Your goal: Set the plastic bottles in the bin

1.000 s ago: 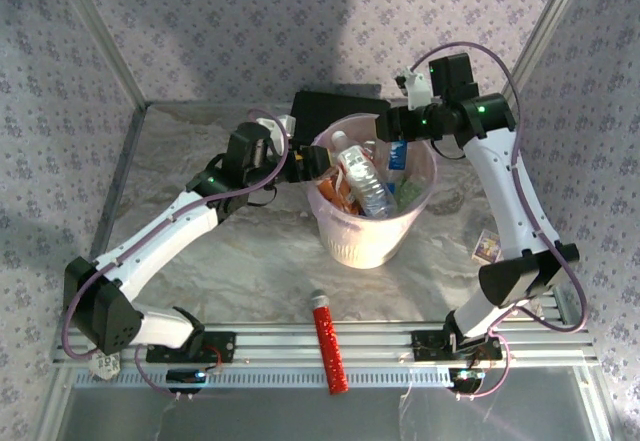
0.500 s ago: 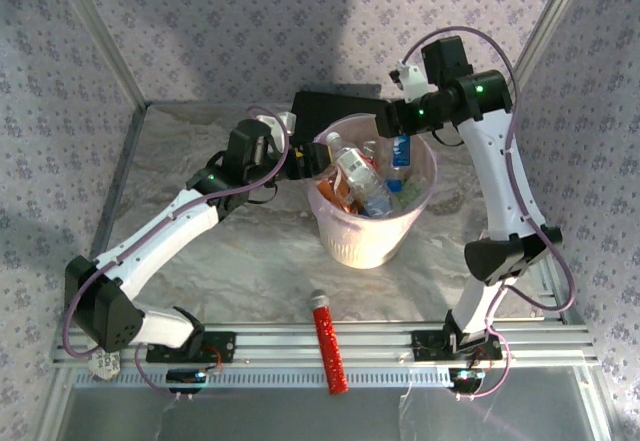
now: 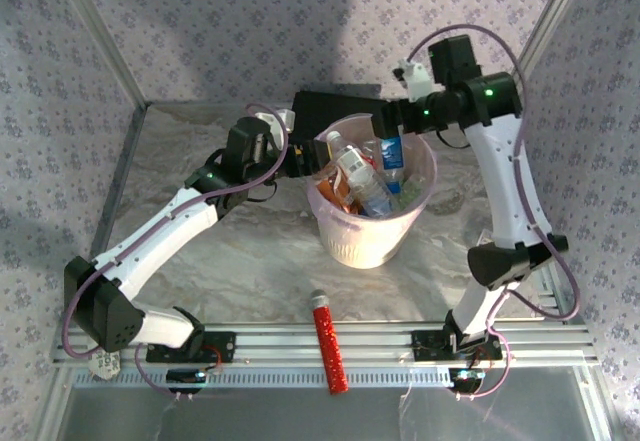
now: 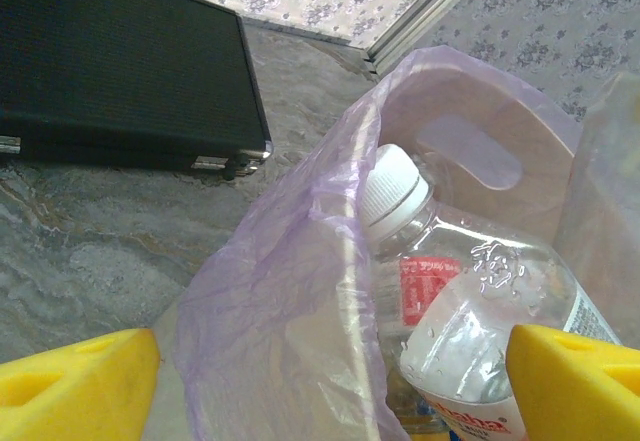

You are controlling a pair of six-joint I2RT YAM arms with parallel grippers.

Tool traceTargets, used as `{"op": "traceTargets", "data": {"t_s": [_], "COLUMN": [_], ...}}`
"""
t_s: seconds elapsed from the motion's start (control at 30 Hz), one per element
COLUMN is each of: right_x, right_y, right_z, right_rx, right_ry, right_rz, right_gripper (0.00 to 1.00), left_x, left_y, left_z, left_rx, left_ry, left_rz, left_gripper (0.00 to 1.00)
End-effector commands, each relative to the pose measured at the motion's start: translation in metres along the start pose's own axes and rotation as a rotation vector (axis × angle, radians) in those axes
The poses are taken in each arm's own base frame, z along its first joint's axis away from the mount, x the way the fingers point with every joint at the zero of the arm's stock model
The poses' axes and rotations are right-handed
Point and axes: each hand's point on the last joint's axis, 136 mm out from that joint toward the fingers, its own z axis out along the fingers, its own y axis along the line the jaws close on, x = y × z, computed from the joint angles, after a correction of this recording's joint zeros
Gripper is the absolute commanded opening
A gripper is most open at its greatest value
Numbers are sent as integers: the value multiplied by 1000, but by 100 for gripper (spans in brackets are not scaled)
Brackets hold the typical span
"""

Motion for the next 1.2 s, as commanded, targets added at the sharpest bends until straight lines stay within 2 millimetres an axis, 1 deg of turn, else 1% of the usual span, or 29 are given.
{"op": "traceTargets", "data": {"t_s": [0.0,0.07,0.1,0.17,0.2,0.27,0.33,0.43,0.53,0.57,0.6,0.67,0.8,0.87,0.9,0.97,1.07,1.1,1.17], "right_x": [-9,-11,-12,-10,-8,-4,1,9,22,25,26,22,-2,-10,-12,-11,1,8,20], "right_y": [-9,-12,-12,-11,-9,-6,0,6,7,7,7,9,10,6,-1,-16,-41,-49,-62], "right_z": [-18,-15,-13,-5,1,14,27,42,53,54,52,43,9,-6,-12,-23,-38,-42,-51], "right_rx": [41,54,51,44,32,18,-1,-16,-20,-20,-18,-19,-6,17,34,66,105,112,103], "right_ry": [-74,-77,-78,-65,-53,-20,12,46,84,87,84,57,-46,-92,-112,-141,-182,-194,-216], "right_rz": [41,48,47,48,46,46,34,36,44,46,47,46,40,50,71,125,223,261,331], "right_gripper": [78,71,66,56,54,53,53,50,50,49,50,49,53,55,56,57,62,66,79], "left_x": [-12,-12,-11,-11,-11,-11,-10,-10,-10,-10,-10,-11,-17,-20,-21,-26,-32,-34,-37], "left_y": [-2,-1,0,2,3,4,4,5,5,5,5,4,0,0,1,4,14,18,30], "left_z": [-5,-5,-6,-7,-7,-8,-9,-10,-10,-10,-10,-10,-15,-18,-20,-27,-41,-47,-59], "left_rx": [-5,-8,-10,-15,-18,-18,-18,-18,-19,-19,-18,-14,-9,-11,-14,-28,-62,-82,-125], "left_ry": [-30,-30,-30,-32,-33,-33,-33,-35,-34,-36,-33,-34,-50,-59,-62,-78,-101,-108,-120], "left_rz": [20,18,17,14,13,10,8,7,6,6,6,5,12,11,12,15,21,23,21], "left_gripper": [89,89,89,89,89,89,89,89,89,89,89,89,89,89,89,90,91,91,92]}}
